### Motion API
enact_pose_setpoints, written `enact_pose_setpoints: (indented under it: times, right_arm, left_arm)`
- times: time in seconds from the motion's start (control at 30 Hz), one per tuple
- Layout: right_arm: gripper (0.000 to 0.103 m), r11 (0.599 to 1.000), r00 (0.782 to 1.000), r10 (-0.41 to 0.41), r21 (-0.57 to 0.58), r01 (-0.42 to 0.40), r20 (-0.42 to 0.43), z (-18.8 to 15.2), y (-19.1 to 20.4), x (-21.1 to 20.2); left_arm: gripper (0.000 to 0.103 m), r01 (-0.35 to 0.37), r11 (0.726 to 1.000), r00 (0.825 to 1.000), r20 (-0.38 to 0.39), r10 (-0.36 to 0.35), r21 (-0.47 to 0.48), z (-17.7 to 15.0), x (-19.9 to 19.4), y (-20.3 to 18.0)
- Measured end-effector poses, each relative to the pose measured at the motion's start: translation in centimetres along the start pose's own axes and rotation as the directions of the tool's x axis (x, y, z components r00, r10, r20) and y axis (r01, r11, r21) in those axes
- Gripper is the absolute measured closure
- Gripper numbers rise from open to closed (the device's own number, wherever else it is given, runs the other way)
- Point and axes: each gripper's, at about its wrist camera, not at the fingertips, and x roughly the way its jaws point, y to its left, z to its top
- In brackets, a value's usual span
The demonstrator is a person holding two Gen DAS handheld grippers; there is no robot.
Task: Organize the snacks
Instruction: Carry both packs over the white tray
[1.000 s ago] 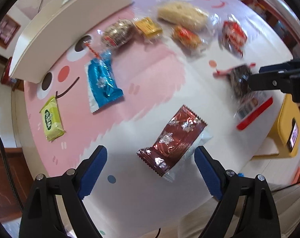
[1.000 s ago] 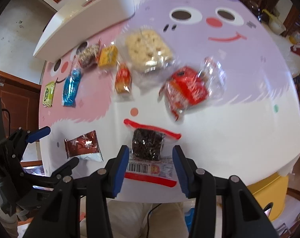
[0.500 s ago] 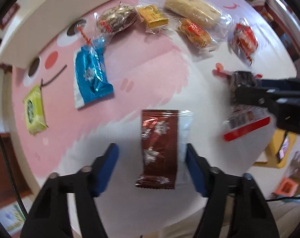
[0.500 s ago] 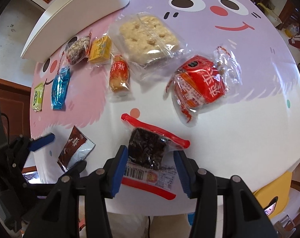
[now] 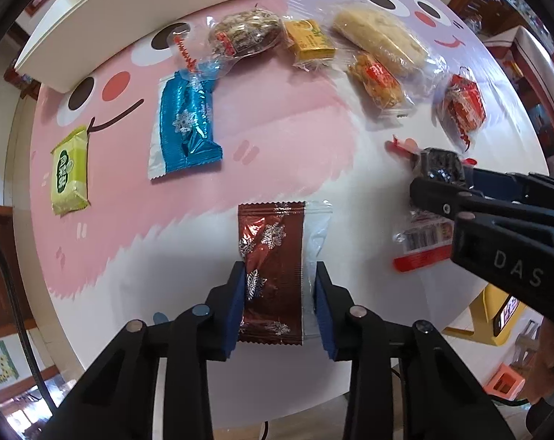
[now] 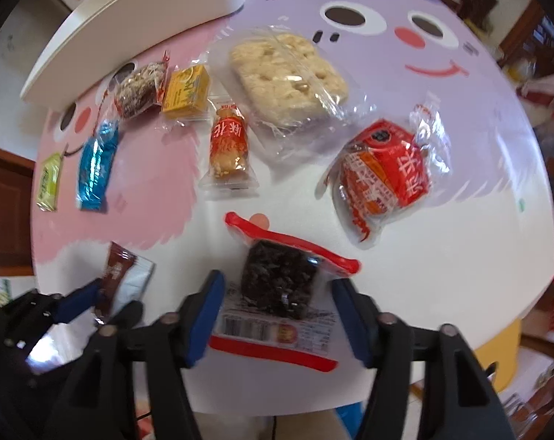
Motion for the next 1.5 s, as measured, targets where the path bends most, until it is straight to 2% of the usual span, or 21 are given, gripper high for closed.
enact_pose_setpoints:
  times: [0.1,0.13,0.27,0.47,0.63,0.83,1.03,1.17,1.33,1.5]
  right_arm:
    - [0.055,0.999,1.000,0.029,-0.015,-0.029,0.004,0.0,0.4,0.0]
    - [0.062,0.999,0.999,0.034,-0.018,-0.034,0.002,0.0,0.4,0.0]
    - [0.062,0.997,0.998,0.063,-0.042,-0.063,0.005,0.0,0.5,-1.3]
    - [0.062,0.991,0.992,0.110,-0.089,-0.105,0.060,0.7,1.7,-4.6]
    - [0.062,0.982,0.978,0.160,-0.122,-0.144,0.136,2.4,3.5,-8.6]
    - [0.062,0.972,0.945,0.209,-0.160,-0.172,0.251,6.0,4.7,-13.6]
    - [0.062,0.966,0.894,0.244,-0.174,-0.190,0.375,10.3,6.0,-18.8]
    - [0.062,0.964,0.865,0.255,-0.180,-0.194,0.433,12.8,7.1,-21.1]
    - [0.062,0.964,0.846,0.257,-0.185,-0.191,0.467,15.6,8.1,-22.1]
    - [0.062,0.968,0.837,0.244,-0.175,-0.180,0.490,17.7,8.8,-22.4]
  left_arm:
    - [0.071,0.015,1.000,1.000,0.000,-0.015,-0.025,-0.5,-0.5,0.4]
    - [0.071,0.018,0.999,1.000,0.002,-0.018,-0.031,-0.5,-0.5,0.6]
    - [0.071,0.041,0.998,0.999,0.025,-0.039,-0.057,-1.4,-2.9,1.7]
    - [0.071,0.052,0.994,0.990,0.134,-0.039,-0.094,-0.1,-8.2,4.1]
    - [0.071,0.056,0.986,0.968,0.250,-0.015,-0.157,2.2,-13.9,7.6]
    - [0.071,0.047,0.975,0.935,0.352,0.034,-0.218,7.1,-18.6,11.5]
    - [0.071,0.027,0.968,0.905,0.417,0.082,-0.249,11.0,-22.1,14.6]
    - [0.071,0.035,0.968,0.890,0.448,0.084,-0.250,13.1,-23.6,15.8]
    - [0.071,0.030,0.969,0.875,0.475,0.093,-0.245,15.9,-24.7,17.0]
    - [0.071,0.029,0.968,0.870,0.482,0.098,-0.250,18.6,-24.4,17.9]
